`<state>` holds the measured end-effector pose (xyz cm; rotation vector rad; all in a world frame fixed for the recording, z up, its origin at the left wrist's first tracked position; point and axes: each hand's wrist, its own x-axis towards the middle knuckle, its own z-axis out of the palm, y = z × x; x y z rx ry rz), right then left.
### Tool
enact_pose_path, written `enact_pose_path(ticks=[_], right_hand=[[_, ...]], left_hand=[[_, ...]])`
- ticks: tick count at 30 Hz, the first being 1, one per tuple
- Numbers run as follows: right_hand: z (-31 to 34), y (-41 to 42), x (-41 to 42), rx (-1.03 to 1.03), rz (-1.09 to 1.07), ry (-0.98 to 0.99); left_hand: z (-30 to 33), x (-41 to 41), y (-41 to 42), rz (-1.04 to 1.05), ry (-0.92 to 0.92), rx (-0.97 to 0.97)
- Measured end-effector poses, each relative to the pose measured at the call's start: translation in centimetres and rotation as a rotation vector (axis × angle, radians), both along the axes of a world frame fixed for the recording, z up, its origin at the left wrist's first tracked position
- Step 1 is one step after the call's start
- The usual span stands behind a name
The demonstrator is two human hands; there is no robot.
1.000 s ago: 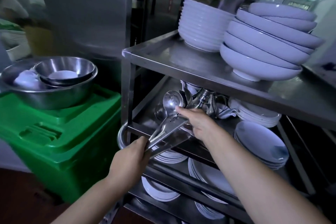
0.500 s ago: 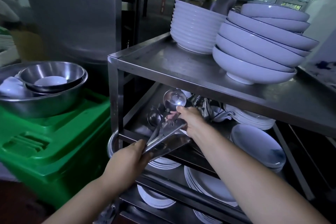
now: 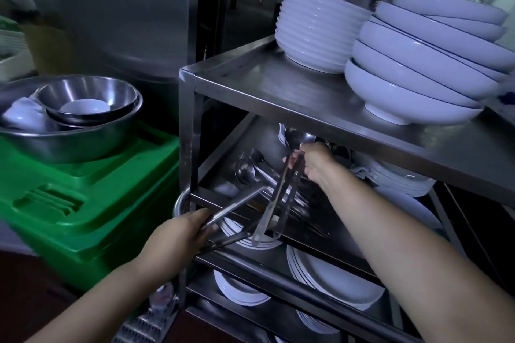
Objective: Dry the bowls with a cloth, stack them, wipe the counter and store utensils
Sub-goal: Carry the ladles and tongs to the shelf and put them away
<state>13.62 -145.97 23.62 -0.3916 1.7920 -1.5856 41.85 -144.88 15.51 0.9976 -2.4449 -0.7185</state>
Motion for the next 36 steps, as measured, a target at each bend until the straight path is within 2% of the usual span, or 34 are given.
enact_pose_path(ticks=[5, 8, 16, 20, 22, 26, 36], right_hand=[[-0.1, -1.5, -0.4, 0.074, 0.092, 0.010], [0.1, -1.7, -1.0, 0.128, 0.205, 0.108], [-0.8, -2.4, -2.0, 0.603, 0.752, 0.955], [-4.0, -2.8, -1.2, 0.763, 0.803, 1.427], [-5.8, -3.3, -0.5, 0.748, 0.803, 1.560], [-8.4, -3.4, 0.2, 0.686, 0.817, 1.671], [-11.0, -2.0, -0.6, 0.405, 0.680, 1.556]], left_hand=[[0.2, -0.7, -1.4, -0.012, 0.006, 0.002], [0.3, 0.9, -2.5, -0.003, 0.003, 0.020], [0.5, 3.5, -4.3, 0.224, 0.078, -0.050], [0.0, 3.8, -4.2, 0.288, 0.097, -0.039], [-0.2, 3.7, -4.1, 0.279, 0.077, -0.021], [-0.5, 3.4, -4.1, 0.291, 0.045, -0.012], [-0.6, 2.1, -4.2, 0.287, 0.047, 0.008]])
